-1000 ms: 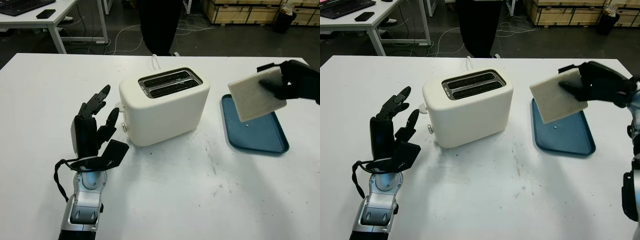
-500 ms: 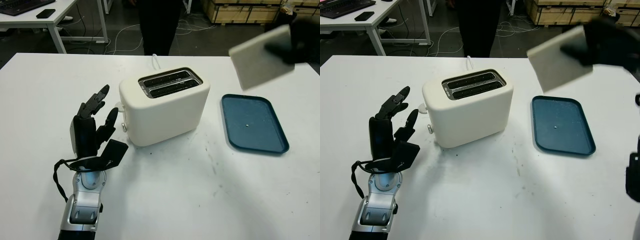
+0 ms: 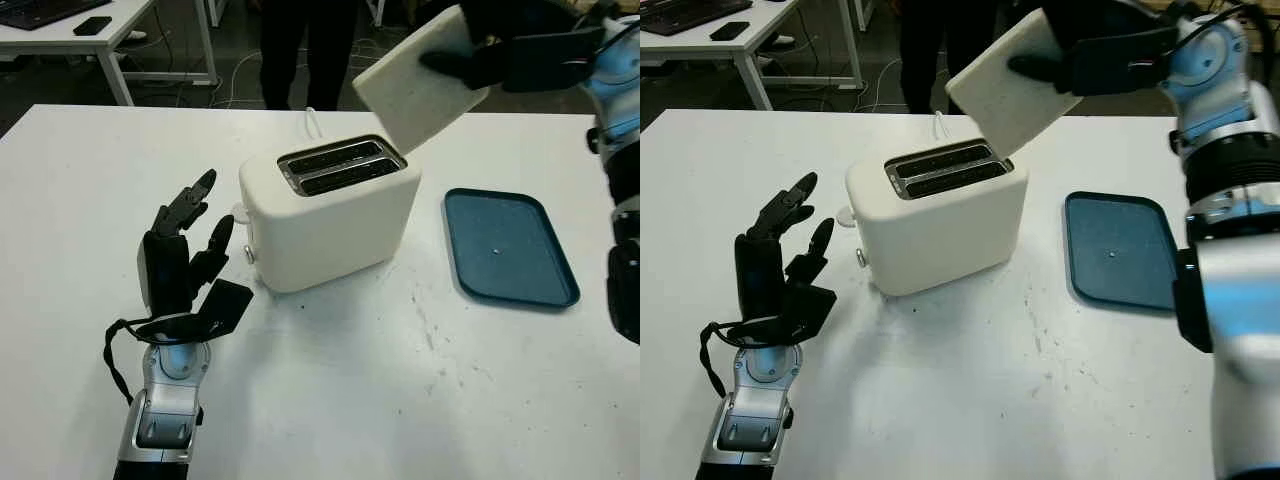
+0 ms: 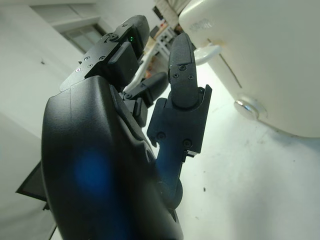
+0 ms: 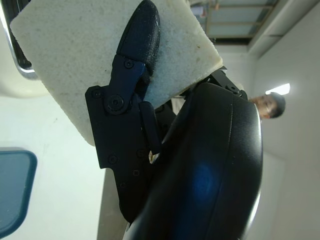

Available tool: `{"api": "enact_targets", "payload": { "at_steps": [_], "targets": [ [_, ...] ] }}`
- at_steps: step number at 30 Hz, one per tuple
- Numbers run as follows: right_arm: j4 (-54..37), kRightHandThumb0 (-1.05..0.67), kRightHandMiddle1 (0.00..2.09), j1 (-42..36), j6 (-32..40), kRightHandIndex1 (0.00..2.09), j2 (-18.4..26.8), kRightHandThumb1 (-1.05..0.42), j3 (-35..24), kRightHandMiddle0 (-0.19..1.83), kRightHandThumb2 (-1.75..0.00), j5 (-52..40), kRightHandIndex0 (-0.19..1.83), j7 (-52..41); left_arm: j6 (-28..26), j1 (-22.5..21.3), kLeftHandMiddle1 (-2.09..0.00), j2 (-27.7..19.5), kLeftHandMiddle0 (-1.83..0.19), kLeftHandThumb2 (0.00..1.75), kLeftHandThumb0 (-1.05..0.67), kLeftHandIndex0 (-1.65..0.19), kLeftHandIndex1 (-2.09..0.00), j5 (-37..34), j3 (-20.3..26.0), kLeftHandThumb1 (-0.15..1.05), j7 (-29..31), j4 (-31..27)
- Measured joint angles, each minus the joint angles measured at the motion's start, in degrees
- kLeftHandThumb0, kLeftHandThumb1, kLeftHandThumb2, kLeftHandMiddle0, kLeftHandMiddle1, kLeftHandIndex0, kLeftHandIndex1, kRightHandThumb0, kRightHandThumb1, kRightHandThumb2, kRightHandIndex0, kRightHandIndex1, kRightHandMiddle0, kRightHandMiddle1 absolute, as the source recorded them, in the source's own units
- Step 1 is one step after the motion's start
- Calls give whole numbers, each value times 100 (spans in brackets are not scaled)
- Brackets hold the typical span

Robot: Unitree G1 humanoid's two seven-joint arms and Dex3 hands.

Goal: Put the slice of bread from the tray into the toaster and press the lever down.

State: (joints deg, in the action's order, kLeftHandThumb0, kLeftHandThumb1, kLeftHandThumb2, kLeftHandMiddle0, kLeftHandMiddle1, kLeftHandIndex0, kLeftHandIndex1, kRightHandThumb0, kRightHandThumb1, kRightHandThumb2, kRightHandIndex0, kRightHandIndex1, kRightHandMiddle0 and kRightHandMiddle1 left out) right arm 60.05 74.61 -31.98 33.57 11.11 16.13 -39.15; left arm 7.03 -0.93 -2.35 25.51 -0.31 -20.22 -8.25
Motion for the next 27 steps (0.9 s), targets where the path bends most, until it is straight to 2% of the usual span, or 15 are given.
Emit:
{"api": "enact_targets", "payload": {
  "at_steps": [11, 18, 27],
  "targets": [
    [418, -55, 175, 199, -156, 175, -334, -92, 387, 66, -54, 485, 98, 149, 0, 14, -91, 17, -34, 34, -38, -63, 0, 1, -8, 92, -1, 12],
    [428, -49, 175, 261, -214, 175, -355, -92, 609, 58, -57, 749, 89, 312, 13, 14, -92, 26, -34, 34, -39, -64, -1, 1, -9, 92, -3, 79],
    [559, -47, 175, 365, -524, 175, -355, -92, 808, 64, -55, 1111, 94, 968, 23, 13, -93, 29, -35, 34, -39, -65, -1, 10, -48, 92, -21, 121]
  ]
}}
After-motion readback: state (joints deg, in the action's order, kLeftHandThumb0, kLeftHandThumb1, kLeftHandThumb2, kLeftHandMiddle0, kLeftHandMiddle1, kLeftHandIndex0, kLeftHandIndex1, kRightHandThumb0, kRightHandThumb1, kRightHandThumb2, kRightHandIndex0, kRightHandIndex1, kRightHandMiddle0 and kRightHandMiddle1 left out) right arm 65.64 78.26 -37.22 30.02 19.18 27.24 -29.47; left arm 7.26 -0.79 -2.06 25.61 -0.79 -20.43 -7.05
